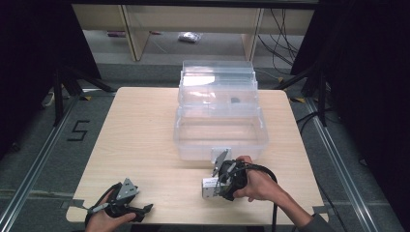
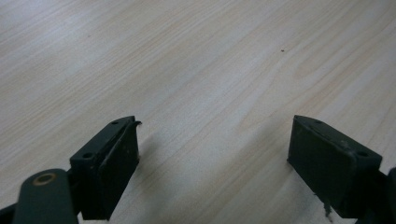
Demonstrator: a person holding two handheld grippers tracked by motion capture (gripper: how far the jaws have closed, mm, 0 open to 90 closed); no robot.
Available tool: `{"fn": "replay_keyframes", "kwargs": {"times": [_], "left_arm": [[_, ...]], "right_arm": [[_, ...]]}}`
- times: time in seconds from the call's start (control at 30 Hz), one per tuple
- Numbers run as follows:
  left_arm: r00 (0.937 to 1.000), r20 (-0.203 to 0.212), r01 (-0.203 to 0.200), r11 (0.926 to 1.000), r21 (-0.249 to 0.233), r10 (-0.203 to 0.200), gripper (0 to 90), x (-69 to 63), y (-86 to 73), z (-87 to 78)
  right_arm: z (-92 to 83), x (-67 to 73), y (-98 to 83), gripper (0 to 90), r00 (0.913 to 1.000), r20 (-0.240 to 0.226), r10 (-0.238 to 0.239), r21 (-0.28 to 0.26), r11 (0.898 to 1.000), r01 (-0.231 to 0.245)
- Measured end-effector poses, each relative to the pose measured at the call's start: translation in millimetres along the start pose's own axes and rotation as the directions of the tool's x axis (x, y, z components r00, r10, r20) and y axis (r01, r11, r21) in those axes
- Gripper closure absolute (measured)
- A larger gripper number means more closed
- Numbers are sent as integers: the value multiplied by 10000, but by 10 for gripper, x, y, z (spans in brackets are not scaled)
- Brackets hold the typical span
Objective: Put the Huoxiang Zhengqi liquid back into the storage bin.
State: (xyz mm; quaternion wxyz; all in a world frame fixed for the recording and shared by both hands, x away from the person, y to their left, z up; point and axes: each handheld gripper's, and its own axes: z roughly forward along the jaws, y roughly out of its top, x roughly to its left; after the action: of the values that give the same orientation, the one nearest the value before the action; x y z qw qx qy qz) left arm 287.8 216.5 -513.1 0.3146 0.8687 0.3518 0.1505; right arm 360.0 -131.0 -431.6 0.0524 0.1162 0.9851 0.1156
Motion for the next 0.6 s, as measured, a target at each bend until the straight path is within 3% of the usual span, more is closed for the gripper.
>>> {"fn": "replay_keyframes", "kwargs": {"times": [0.03, 0.07, 0.1, 0.17, 0.2, 0.27, 0.3, 0.37, 0.43, 0.47, 0.5, 0.53, 0.57, 0.6], "left_arm": [[10000, -40, -8, 10000, 1, 8, 157, 0, 0, 4], [9997, -44, 246, 9995, -208, -247, 157, -18, -2, 18], [10000, 5, -34, 10000, 24, 34, 157, -2, 1, -1], [10000, -51, 39, 10000, -38, -39, 158, -4, 0, 7], [9992, -83, 394, 9990, -218, -396, 158, -26, -4, 20], [9993, -43, 358, 9992, -200, -359, 158, -25, -3, 20], [9999, 3, 108, 9999, 10, -108, 158, -11, -1, 4], [9997, -38, 229, 9997, -88, -229, 158, -18, -2, 16], [9998, -44, 192, 9998, -58, -192, 158, -12, -1, 11], [9992, -67, 386, 9990, -212, -388, 158, -24, -3, 22], [9993, -76, 360, 9992, -198, -362, 158, -23, -3, 22], [9999, 9, 155, 9999, -18, -155, 158, -13, -1, 7], [10000, -19, 60, 10000, 13, -60, 158, -8, -1, 10], [9994, -46, 331, 9993, -169, -332, 158, -25, -1, 21]], "right_arm": [[10, 2, 0, 351, 10000, -6, -3, 73, 10000, 3], [17, 2, -2, 372, 9999, -102, 49, 170, 9998, -48], [21, 10, -3, 383, 9999, -114, 125, 246, 9996, -123], [40, -13, 4, 418, 9993, -172, -320, 278, 9991, 325], [43, -6, 6, 433, 9995, -201, -247, 349, 9991, 254], [48, -4, 9, 454, 9994, -267, -202, 527, 9984, 216], [48, -1, 8, 467, 9995, -266, -144, 555, 9983, 158], [50, -22, 18, 485, 9981, -331, -517, 538, 9971, 534], [43, -6, 22, 500, 9990, -314, -333, 654, 9972, 353], [45, -18, 35, 509, 9974, -307, -656, 654, 9956, 675], [47, -21, 41, 525, 9972, -315, -671, 724, 9950, 692], [45, -18, 46, 542, 9979, -309, -569, 799, 9950, 593], [49, -35, 55, 555, 9957, -346, -861, 816, 9927, 887], [48, -31, 58, 564, 9971, -395, -653, 971, 9929, 689]]}}
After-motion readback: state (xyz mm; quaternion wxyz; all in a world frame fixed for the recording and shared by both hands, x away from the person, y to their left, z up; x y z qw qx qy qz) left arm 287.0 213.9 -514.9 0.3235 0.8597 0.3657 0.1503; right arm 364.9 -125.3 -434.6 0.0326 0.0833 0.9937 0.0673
